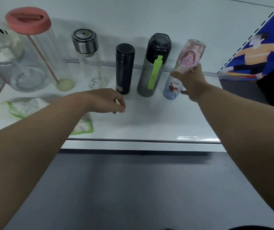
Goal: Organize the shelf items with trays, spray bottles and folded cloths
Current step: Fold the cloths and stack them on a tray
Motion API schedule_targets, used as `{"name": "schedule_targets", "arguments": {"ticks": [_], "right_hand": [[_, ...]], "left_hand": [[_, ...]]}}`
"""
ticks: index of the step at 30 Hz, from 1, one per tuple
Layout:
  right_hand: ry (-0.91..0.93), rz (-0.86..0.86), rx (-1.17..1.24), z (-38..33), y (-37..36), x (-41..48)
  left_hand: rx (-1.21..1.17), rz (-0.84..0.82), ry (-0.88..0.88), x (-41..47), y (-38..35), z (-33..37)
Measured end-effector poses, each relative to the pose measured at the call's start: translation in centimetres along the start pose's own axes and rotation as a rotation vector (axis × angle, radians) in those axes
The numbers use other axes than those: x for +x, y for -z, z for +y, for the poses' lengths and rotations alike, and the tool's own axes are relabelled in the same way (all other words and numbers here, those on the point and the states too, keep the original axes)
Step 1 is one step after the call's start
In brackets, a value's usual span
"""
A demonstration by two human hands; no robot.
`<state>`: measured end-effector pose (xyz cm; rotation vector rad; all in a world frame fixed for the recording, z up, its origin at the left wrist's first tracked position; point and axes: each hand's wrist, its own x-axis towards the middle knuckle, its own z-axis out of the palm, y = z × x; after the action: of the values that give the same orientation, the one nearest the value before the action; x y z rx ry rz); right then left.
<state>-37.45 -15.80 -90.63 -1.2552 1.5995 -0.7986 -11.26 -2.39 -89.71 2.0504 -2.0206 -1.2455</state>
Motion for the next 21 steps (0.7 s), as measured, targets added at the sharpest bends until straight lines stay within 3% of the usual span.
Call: {"name": "schedule_targets", "arguments": {"ticks": [4,8,11,15,21], "right_hand": [[-0.128,-0.032,-0.09,0.3,0.2,-0.2],[-0.43,-0.166,-0.274,1.0,0.4,-1.5],[-0.55,-0.289,-0.48,1.0,-0.2,-2.8],[-0.489,-0.457,-0.857,-0.3,-2.2,-4.5],[-0.362,-0.634,-0.977,-2.9,-8.6,-7.0]], "left_hand": [[0.028,-0.038,0.049,-0.6,0.3,-2.0],[0.026,-0.005,0.083,-1.5,0.7,-3.7],[0.046,0.066,0.099,-2.6,1.0,-5.1],[0.09,0.193,0.139,-4.4,1.3,-7.5],[-0.027,0.384,0.255,-7.7,2.5,-12.8]]}}
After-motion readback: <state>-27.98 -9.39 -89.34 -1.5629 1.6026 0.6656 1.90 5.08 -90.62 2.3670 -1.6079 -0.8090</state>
